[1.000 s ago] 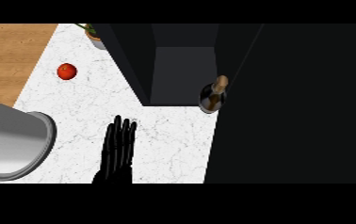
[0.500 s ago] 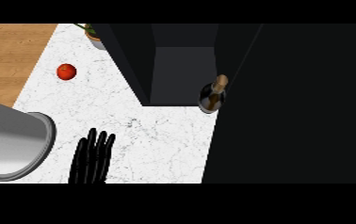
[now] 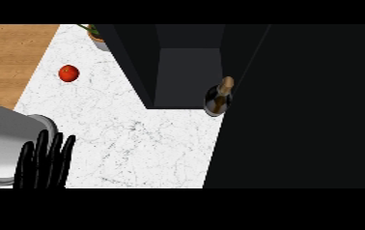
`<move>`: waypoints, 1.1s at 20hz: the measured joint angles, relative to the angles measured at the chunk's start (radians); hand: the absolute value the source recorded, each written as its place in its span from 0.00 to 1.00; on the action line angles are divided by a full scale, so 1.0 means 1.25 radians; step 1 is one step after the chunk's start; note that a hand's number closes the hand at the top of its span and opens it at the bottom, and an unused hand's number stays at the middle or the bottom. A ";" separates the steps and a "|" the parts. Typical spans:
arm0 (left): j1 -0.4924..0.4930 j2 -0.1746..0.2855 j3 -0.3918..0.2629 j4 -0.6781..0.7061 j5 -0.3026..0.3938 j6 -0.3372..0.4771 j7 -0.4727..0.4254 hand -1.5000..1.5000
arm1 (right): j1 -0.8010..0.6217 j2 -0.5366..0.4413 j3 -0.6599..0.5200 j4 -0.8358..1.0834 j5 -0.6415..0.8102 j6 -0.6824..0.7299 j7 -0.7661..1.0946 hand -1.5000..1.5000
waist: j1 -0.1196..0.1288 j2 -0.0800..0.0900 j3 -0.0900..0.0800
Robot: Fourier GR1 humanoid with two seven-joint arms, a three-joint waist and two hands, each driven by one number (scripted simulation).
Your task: Pick up the wine, place it into the cabinet and close the cabinet
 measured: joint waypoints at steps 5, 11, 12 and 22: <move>0.045 0.031 0.079 -0.013 0.049 -0.052 -0.010 0.00 | -0.007 0.003 0.118 0.000 0.003 0.017 0.011 1.00 | 0.002 -0.001 0.000; 0.102 0.072 0.181 -0.004 0.108 -0.137 -0.015 0.00 | -0.013 0.002 0.251 -0.005 0.051 -0.064 0.004 1.00 | 0.000 -0.003 -0.001; 0.106 0.076 0.193 -0.005 0.112 -0.141 -0.011 0.00 | -0.023 0.000 0.274 -0.008 0.072 -0.087 0.006 1.00 | 0.000 -0.003 -0.001; 0.135 0.125 0.313 0.004 0.176 -0.229 0.026 0.00 | -0.094 -0.032 0.379 0.013 0.210 -0.302 -0.009 1.00 | 0.002 -0.006 -0.002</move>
